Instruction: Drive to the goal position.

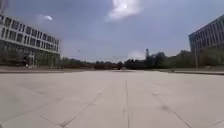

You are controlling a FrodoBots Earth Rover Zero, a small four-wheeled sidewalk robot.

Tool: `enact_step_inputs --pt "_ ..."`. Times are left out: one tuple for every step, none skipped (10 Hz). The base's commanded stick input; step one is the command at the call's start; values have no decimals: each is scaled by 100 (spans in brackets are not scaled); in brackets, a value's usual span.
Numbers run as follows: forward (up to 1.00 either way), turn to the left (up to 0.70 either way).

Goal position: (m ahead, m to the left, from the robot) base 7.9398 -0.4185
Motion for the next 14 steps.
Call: enact_step_inputs --pt "70 -21" --pt "70 -7" --pt "70 0" --pt "70 0" --pt "70 0" --pt "70 0" --pt "70 0" --pt "70 0" --pt "70 0" --pt "70 -21" --pt "70 -35" --pt "70 -11" --pt "70 0" --pt "70 0"
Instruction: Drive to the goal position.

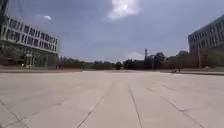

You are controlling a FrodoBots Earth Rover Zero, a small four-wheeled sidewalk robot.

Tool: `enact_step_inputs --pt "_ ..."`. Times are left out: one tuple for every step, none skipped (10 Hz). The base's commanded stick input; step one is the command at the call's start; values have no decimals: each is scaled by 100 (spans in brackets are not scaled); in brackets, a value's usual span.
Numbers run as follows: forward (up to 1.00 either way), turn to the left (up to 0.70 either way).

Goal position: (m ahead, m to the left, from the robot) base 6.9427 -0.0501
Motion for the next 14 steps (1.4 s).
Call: enact_step_inputs --pt "70 0" --pt "70 0" --pt "70 -24" --pt "70 -26" --pt "70 -5" --pt "70 0" --pt "70 0" --pt "70 0" --pt "70 0" --pt "70 0" --pt "70 0" --pt "70 0" --pt "70 0" --pt "70 0"
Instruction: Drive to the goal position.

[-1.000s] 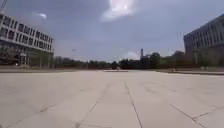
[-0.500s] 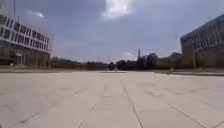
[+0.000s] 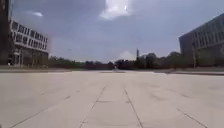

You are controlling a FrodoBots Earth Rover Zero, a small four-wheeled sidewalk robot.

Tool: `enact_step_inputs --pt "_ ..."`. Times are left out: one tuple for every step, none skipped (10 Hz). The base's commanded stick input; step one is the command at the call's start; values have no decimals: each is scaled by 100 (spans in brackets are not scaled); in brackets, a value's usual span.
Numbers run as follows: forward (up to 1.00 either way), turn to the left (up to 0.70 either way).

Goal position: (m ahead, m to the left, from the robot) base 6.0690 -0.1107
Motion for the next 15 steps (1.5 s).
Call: enact_step_inputs --pt "70 0" --pt "70 0" --pt "70 0" --pt "70 0" --pt "70 0" --pt "70 0" --pt "70 0" --pt "70 0" --pt "70 0" --pt "70 0" --pt "70 0" --pt "70 0" --pt "70 0" --pt "70 0" --pt "70 0"
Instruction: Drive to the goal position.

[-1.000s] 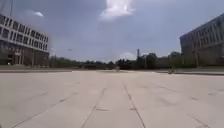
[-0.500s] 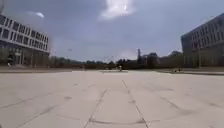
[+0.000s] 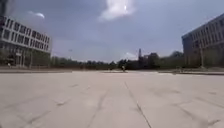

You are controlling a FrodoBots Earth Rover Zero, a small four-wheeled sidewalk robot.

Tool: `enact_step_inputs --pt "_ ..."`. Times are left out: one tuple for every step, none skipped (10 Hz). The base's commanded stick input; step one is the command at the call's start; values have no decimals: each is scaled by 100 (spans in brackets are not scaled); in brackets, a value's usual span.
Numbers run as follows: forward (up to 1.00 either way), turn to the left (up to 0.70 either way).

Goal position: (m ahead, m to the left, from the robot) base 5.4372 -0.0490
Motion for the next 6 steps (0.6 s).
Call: enact_step_inputs --pt "70 0" --pt "70 0" --pt "70 0" --pt "70 0" --pt "70 0" --pt "70 0"
